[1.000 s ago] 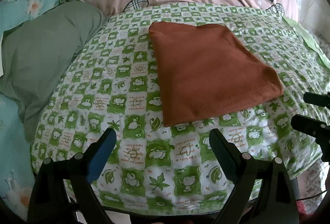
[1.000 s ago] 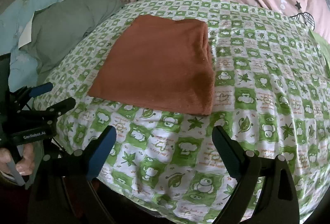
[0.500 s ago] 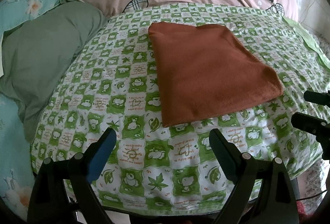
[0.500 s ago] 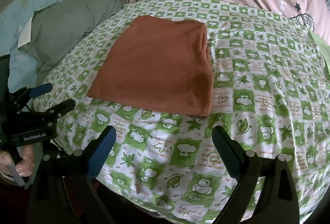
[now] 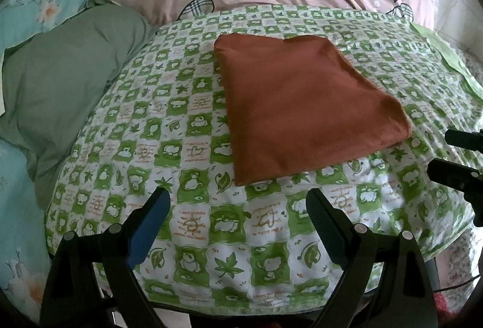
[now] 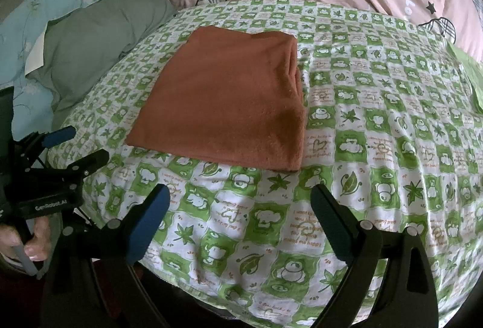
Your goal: Fold small clothes
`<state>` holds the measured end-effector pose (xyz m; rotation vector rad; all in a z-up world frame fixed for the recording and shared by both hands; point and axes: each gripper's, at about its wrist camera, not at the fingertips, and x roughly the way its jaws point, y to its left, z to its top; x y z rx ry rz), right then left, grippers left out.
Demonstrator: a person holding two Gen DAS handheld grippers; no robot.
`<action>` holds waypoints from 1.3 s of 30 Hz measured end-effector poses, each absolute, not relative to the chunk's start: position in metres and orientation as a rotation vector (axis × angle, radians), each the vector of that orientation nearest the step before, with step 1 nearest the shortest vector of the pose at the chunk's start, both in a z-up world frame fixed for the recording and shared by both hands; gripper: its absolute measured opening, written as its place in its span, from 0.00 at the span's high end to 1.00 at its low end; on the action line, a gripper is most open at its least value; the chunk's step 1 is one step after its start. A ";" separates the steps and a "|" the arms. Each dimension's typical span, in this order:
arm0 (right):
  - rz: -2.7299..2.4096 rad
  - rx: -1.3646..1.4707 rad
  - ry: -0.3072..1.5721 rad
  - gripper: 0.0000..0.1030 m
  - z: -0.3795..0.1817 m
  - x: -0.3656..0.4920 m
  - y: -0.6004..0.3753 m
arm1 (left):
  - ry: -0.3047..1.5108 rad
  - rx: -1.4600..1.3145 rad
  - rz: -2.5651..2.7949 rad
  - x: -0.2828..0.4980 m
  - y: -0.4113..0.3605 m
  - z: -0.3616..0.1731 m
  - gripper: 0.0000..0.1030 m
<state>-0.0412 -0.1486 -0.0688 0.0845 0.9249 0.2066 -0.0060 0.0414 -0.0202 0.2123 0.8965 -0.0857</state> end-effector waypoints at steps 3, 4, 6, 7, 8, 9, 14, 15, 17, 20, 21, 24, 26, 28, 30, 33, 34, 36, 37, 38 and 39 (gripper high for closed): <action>0.205 0.085 0.924 0.08 -0.069 -0.042 -0.147 | 0.895 0.210 -0.087 -0.006 0.042 -0.020 0.11; 0.205 0.085 0.923 0.08 -0.069 -0.042 -0.146 | 0.894 0.210 -0.086 -0.007 0.041 -0.019 0.11; 0.203 0.086 0.924 0.08 -0.069 -0.042 -0.146 | 0.894 0.210 -0.085 -0.007 0.042 -0.019 0.11; 0.204 0.086 0.923 0.08 -0.069 -0.042 -0.146 | 0.894 0.210 -0.085 -0.007 0.042 -0.019 0.11; 0.205 0.086 0.923 0.08 -0.069 -0.042 -0.147 | 0.893 0.209 -0.084 -0.007 0.042 -0.019 0.11; 0.204 0.086 0.923 0.08 -0.069 -0.043 -0.146 | 0.893 0.209 -0.085 -0.007 0.042 -0.019 0.11; 0.207 0.085 0.924 0.08 -0.069 -0.043 -0.147 | 0.893 0.210 -0.084 -0.007 0.042 -0.019 0.11; 0.207 0.085 0.923 0.08 -0.069 -0.043 -0.147 | 0.893 0.210 -0.082 -0.007 0.042 -0.019 0.11; 0.205 0.084 0.924 0.08 -0.068 -0.043 -0.147 | 0.893 0.208 -0.084 -0.007 0.042 -0.019 0.11; 0.205 0.086 0.923 0.08 -0.069 -0.043 -0.147 | 0.893 0.209 -0.084 -0.007 0.042 -0.019 0.11; 0.206 0.085 0.923 0.08 -0.069 -0.043 -0.147 | 0.894 0.210 -0.083 -0.007 0.042 -0.019 0.11; 0.206 0.086 0.923 0.08 -0.069 -0.042 -0.147 | 0.892 0.209 -0.082 -0.007 0.043 -0.019 0.11; 0.208 0.086 0.923 0.08 -0.069 -0.042 -0.148 | 0.893 0.209 -0.085 -0.007 0.043 -0.019 0.11; 0.206 0.085 0.924 0.08 -0.069 -0.042 -0.148 | 0.892 0.210 -0.082 -0.007 0.043 -0.019 0.11; 0.208 0.086 0.923 0.08 -0.069 -0.042 -0.148 | 0.893 0.210 -0.082 -0.007 0.043 -0.019 0.11; 0.205 0.085 0.924 0.08 -0.069 -0.042 -0.147 | 0.893 0.210 -0.081 -0.008 0.044 -0.019 0.11; 0.205 0.086 0.924 0.08 -0.069 -0.042 -0.147 | 0.892 0.209 -0.080 -0.008 0.043 -0.019 0.11; 0.206 0.087 0.923 0.08 -0.069 -0.042 -0.148 | 0.892 0.209 -0.081 -0.007 0.044 -0.019 0.11; 0.206 0.087 0.924 0.08 -0.069 -0.042 -0.148 | 0.892 0.209 -0.080 -0.007 0.044 -0.019 0.11; 0.206 0.086 0.924 0.08 -0.069 -0.042 -0.148 | 0.892 0.209 -0.081 -0.007 0.044 -0.018 0.11; 0.205 0.086 0.924 0.08 -0.069 -0.042 -0.148 | 0.892 0.210 -0.081 -0.007 0.044 -0.019 0.11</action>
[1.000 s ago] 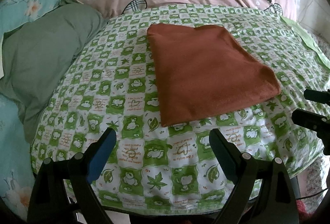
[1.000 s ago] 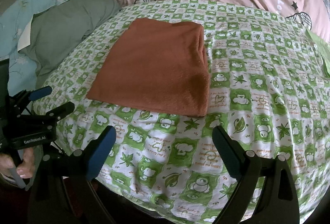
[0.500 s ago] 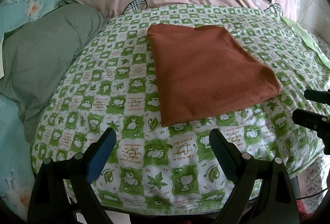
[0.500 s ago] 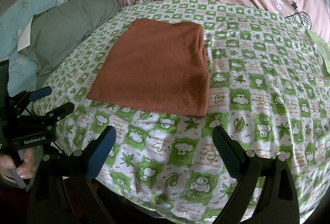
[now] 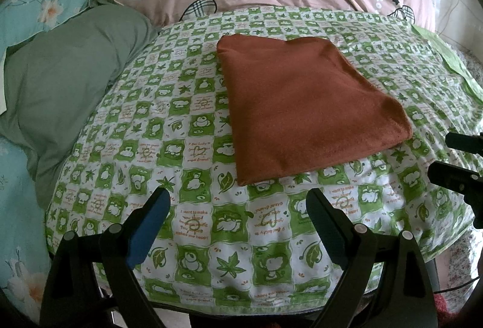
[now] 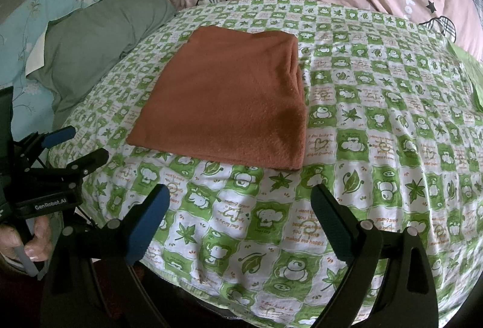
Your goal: Fold small clothes
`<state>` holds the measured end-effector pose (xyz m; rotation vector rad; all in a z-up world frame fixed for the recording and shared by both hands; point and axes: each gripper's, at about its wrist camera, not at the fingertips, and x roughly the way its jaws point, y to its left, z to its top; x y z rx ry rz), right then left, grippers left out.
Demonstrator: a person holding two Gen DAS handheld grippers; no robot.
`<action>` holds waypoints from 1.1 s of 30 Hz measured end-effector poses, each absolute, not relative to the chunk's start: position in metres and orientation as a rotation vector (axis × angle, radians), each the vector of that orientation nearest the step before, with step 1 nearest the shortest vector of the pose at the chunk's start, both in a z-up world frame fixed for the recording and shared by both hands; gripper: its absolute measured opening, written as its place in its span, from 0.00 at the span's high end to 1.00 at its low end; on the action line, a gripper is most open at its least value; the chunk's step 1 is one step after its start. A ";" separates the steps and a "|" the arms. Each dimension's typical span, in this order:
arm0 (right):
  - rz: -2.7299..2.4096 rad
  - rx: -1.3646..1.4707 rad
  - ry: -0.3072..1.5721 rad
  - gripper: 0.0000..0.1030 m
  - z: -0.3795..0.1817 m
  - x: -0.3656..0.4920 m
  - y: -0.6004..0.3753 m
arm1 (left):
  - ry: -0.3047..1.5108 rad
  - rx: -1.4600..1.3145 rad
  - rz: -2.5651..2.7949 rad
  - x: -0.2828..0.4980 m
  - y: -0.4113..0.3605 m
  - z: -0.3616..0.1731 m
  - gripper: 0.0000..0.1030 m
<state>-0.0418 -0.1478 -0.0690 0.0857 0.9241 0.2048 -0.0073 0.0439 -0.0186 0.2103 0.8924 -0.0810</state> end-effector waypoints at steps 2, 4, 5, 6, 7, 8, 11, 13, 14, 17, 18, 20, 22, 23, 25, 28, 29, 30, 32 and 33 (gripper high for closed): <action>0.206 0.087 0.924 0.08 -0.069 -0.042 -0.148 | 0.892 0.210 -0.082 -0.007 0.044 -0.018 0.11; 0.205 0.087 0.924 0.08 -0.069 -0.042 -0.148 | 0.893 0.210 -0.080 -0.007 0.044 -0.019 0.11; 0.205 0.087 0.924 0.08 -0.069 -0.042 -0.148 | 0.892 0.210 -0.081 -0.007 0.044 -0.019 0.11; 0.206 0.087 0.924 0.08 -0.069 -0.042 -0.148 | 0.892 0.209 -0.081 -0.007 0.044 -0.019 0.11; 0.206 0.087 0.923 0.08 -0.069 -0.042 -0.148 | 0.893 0.210 -0.080 -0.007 0.044 -0.019 0.11; 0.205 0.086 0.923 0.08 -0.069 -0.042 -0.148 | 0.892 0.210 -0.080 -0.007 0.044 -0.019 0.11; 0.205 0.088 0.924 0.08 -0.069 -0.042 -0.148 | 0.892 0.210 -0.081 -0.007 0.044 -0.019 0.11; 0.204 0.087 0.924 0.08 -0.069 -0.041 -0.147 | 0.893 0.210 -0.081 -0.007 0.044 -0.019 0.11; 0.204 0.088 0.923 0.08 -0.069 -0.042 -0.148 | 0.893 0.210 -0.081 -0.007 0.044 -0.018 0.11; 0.206 0.087 0.923 0.08 -0.069 -0.041 -0.147 | 0.894 0.207 -0.084 -0.007 0.044 -0.018 0.11; 0.204 0.085 0.922 0.08 -0.069 -0.040 -0.145 | 0.895 0.205 -0.086 -0.006 0.044 -0.019 0.11; 0.200 0.081 0.920 0.08 -0.068 -0.039 -0.144 | 0.898 0.201 -0.091 -0.003 0.044 -0.019 0.11; 0.202 0.083 0.917 0.08 -0.067 -0.036 -0.144 | 0.894 0.202 -0.087 -0.001 0.042 -0.018 0.11; 0.203 0.083 0.916 0.08 -0.066 -0.035 -0.145 | 0.891 0.203 -0.085 0.000 0.041 -0.018 0.11; 0.205 0.082 0.915 0.08 -0.066 -0.032 -0.146 | 0.891 0.205 -0.088 0.002 0.040 -0.018 0.11; 0.210 0.081 0.915 0.08 -0.065 -0.029 -0.148 | 0.888 0.200 -0.088 0.005 0.039 -0.018 0.11; 0.212 0.082 0.917 0.08 -0.065 -0.028 -0.148 | 0.891 0.193 -0.093 0.007 0.039 -0.018 0.11; 0.214 0.082 0.919 0.08 -0.065 -0.026 -0.148 | 0.896 0.187 -0.095 0.009 0.040 -0.019 0.11; 0.219 0.080 0.917 0.08 -0.065 -0.024 -0.147 | 0.899 0.179 -0.092 0.013 0.040 -0.019 0.11; 0.220 0.079 0.916 0.08 -0.064 -0.022 -0.147 | 0.903 0.176 -0.090 0.015 0.040 -0.019 0.11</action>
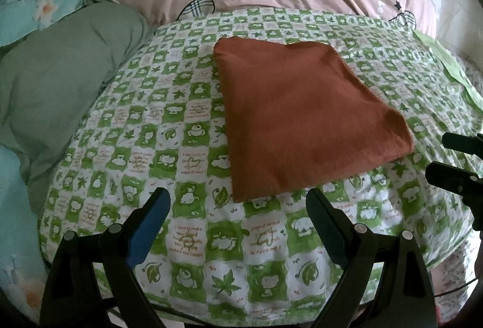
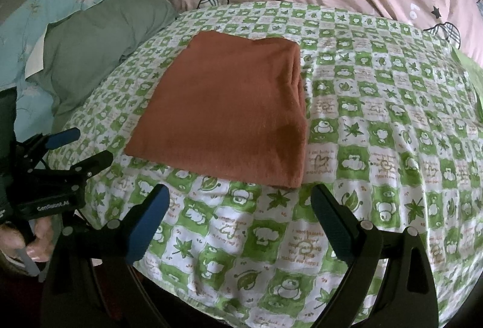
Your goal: Fold small clothes
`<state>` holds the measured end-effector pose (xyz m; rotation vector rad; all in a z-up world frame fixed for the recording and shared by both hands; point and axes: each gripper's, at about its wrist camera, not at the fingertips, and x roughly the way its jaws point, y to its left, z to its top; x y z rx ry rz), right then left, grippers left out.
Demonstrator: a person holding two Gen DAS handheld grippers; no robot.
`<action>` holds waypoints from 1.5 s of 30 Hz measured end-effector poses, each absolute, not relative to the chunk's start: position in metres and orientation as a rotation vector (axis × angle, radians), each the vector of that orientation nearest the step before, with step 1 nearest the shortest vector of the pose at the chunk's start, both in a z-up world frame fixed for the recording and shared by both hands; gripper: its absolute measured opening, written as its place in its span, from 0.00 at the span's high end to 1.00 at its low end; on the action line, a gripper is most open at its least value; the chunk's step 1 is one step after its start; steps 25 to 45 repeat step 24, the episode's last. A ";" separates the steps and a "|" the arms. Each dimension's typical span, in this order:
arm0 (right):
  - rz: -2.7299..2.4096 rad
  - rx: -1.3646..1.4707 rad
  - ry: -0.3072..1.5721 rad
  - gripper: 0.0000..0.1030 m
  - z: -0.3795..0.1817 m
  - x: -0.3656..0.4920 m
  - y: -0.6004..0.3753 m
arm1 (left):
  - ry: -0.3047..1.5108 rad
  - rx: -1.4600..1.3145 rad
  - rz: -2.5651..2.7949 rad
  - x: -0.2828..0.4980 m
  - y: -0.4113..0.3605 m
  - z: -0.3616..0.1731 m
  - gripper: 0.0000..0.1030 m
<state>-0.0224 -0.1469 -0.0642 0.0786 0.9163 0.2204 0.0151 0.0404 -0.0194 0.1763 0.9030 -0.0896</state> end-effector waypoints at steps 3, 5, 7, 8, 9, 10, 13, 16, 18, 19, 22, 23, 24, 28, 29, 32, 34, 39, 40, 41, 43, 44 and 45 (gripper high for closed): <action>0.224 0.078 0.913 0.08 -0.063 -0.019 -0.147 | 0.910 0.173 -0.078 0.020 0.040 -0.020 0.11; 0.228 0.080 0.913 0.08 -0.063 -0.017 -0.146 | 0.908 0.177 -0.069 0.021 0.040 -0.020 0.11; 0.232 0.077 0.912 0.08 -0.063 -0.015 -0.146 | 0.906 0.179 -0.066 0.022 0.039 -0.020 0.11; 0.234 0.075 0.913 0.08 -0.063 -0.014 -0.146 | 0.904 0.179 -0.066 0.023 0.039 -0.019 0.11; 0.236 0.075 0.914 0.08 -0.064 -0.013 -0.146 | 0.903 0.179 -0.065 0.023 0.039 -0.019 0.11; 0.237 0.076 0.914 0.08 -0.064 -0.013 -0.146 | 0.903 0.179 -0.065 0.023 0.039 -0.018 0.11; 0.238 0.076 0.915 0.08 -0.064 -0.012 -0.146 | 0.903 0.177 -0.059 0.024 0.040 -0.018 0.11; 0.239 0.080 0.915 0.08 -0.064 -0.012 -0.145 | 0.904 0.177 -0.054 0.024 0.041 -0.018 0.11; 0.242 0.079 0.914 0.08 -0.064 -0.011 -0.145 | 0.904 0.176 -0.050 0.024 0.041 -0.018 0.11; 0.243 0.078 0.915 0.08 -0.064 -0.010 -0.145 | 0.904 0.175 -0.049 0.024 0.041 -0.018 0.11; 0.250 0.078 0.916 0.08 -0.065 -0.008 -0.145 | 0.904 0.175 -0.048 0.024 0.041 -0.019 0.11; 0.253 0.079 0.917 0.08 -0.066 -0.006 -0.145 | 0.903 0.175 -0.050 0.024 0.041 -0.019 0.11; 0.255 0.081 0.919 0.08 -0.068 -0.005 -0.145 | 0.902 0.174 -0.054 0.024 0.040 -0.019 0.11; 0.255 0.081 0.919 0.08 -0.068 -0.005 -0.145 | 0.902 0.174 -0.054 0.024 0.040 -0.019 0.11; 0.255 0.081 0.919 0.08 -0.068 -0.005 -0.145 | 0.902 0.174 -0.054 0.024 0.040 -0.019 0.11; 0.255 0.081 0.919 0.08 -0.068 -0.005 -0.145 | 0.902 0.174 -0.054 0.024 0.040 -0.019 0.11; 0.255 0.081 0.919 0.08 -0.068 -0.005 -0.145 | 0.902 0.174 -0.054 0.024 0.040 -0.019 0.11; 0.255 0.081 0.919 0.08 -0.068 -0.005 -0.145 | 0.902 0.174 -0.054 0.024 0.040 -0.019 0.11; 0.255 0.081 0.919 0.08 -0.068 -0.005 -0.145 | 0.902 0.174 -0.054 0.024 0.040 -0.019 0.11; 0.255 0.081 0.919 0.08 -0.068 -0.005 -0.145 | 0.902 0.174 -0.054 0.024 0.040 -0.019 0.11; 0.255 0.081 0.919 0.08 -0.068 -0.005 -0.145 | 0.902 0.174 -0.054 0.024 0.040 -0.019 0.11; 0.255 0.081 0.919 0.08 -0.068 -0.005 -0.145 | 0.902 0.174 -0.054 0.024 0.040 -0.019 0.11; 0.255 0.081 0.919 0.08 -0.068 -0.005 -0.145 | 0.902 0.174 -0.054 0.024 0.040 -0.019 0.11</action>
